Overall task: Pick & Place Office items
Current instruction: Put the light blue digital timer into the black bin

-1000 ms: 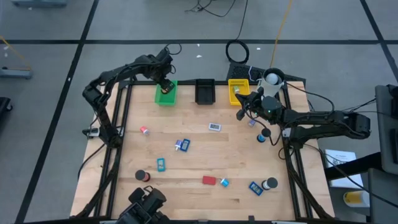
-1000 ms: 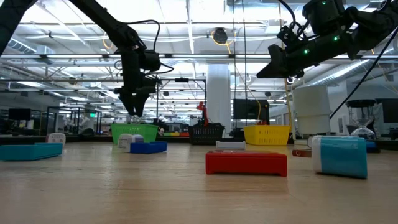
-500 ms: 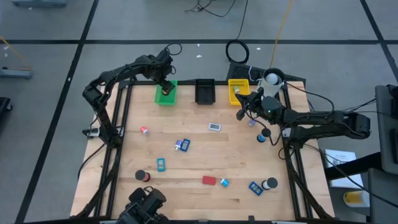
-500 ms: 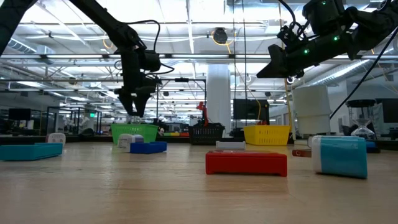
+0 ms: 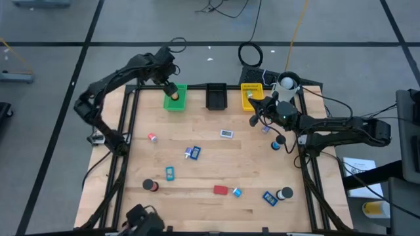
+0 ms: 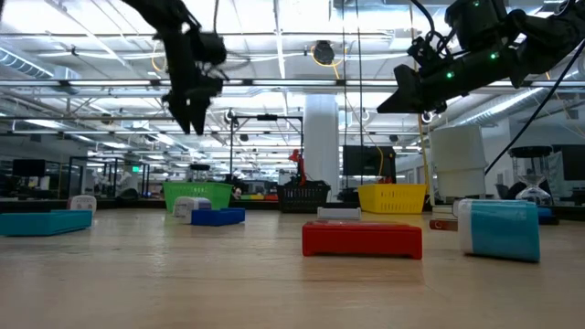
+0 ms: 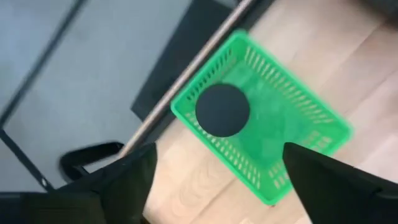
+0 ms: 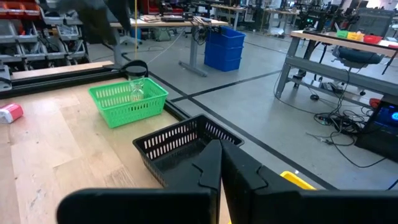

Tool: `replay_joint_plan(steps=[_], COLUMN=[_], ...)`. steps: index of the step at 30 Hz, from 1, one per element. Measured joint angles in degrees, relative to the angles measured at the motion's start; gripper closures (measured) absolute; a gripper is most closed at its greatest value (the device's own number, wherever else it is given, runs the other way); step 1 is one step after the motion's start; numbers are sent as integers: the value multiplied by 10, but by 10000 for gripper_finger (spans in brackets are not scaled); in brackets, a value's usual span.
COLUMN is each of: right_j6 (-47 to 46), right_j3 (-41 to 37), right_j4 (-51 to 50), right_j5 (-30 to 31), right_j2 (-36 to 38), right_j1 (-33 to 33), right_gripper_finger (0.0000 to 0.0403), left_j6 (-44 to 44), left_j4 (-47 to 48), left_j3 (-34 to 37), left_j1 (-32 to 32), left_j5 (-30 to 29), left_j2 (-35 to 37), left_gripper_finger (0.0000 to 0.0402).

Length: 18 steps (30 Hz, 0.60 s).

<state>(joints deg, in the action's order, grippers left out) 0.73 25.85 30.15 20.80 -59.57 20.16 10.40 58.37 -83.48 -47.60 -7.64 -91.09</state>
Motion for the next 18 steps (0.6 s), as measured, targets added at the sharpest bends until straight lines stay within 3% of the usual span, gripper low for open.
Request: replay_joint_plan(steps=[4, 6, 9, 11, 15, 18], right_j6=[0, 0, 0, 0, 0, 0], right_j3=[0, 0, 0, 0, -2, -15], right_j4=[-1, -3, -2, -2, -3, 5], right_j5=[0, 0, -1, -1, -22, -58], right_j2=[0, 0, 0, 0, 0, 0], right_j1=[0, 0, 0, 0, -6, -25], right_gripper_finger=[401, 402, 402, 402, 402, 402], left_j6=[-15, -16, -16, -22, -27, -13], left_j4=[-7, -21, -63, -94, -232, -382], left_j3=[3, 18, 62, 106, 221, 319], left_j1=[30, 52, 94, 127, 188, 210], left_j5=[4, 37, 91, 87, 29, 53], left_j2=[64, 99, 146, 170, 215, 257], left_gripper_finger=[129, 160, 199, 223, 281, 334])
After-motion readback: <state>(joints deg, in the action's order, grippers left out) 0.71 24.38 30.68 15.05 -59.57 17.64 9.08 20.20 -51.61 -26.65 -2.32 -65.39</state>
